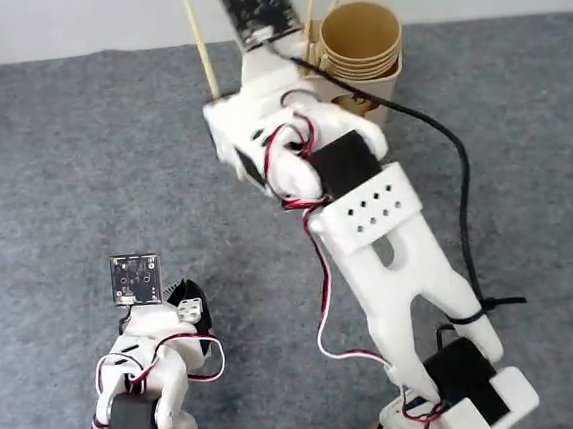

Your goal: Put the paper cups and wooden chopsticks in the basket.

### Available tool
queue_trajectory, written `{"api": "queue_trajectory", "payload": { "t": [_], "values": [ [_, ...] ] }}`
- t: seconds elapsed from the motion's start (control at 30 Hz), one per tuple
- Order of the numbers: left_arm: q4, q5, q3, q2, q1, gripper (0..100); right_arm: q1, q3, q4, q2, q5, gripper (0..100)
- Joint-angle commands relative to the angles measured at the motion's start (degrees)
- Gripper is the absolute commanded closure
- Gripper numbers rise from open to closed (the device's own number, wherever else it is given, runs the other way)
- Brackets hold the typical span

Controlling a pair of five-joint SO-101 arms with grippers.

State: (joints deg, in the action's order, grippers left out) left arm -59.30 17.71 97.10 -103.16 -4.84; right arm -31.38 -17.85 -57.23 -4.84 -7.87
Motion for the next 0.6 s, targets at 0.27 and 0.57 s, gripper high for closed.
{"api": "queue_trajectory", "payload": {
  "t": [0.27, 0.57],
  "values": [
    [-0.44, -0.62, -0.57, -0.88, 0.44, 98, 10.07, 7.30, 29.05, -3.12, 0.53, 99.1],
    [-0.44, -0.62, -0.57, -0.88, 0.44, 98, 11.47, 17.67, 52.35, -2.77, 3.52, 99.1]
  ]
}}
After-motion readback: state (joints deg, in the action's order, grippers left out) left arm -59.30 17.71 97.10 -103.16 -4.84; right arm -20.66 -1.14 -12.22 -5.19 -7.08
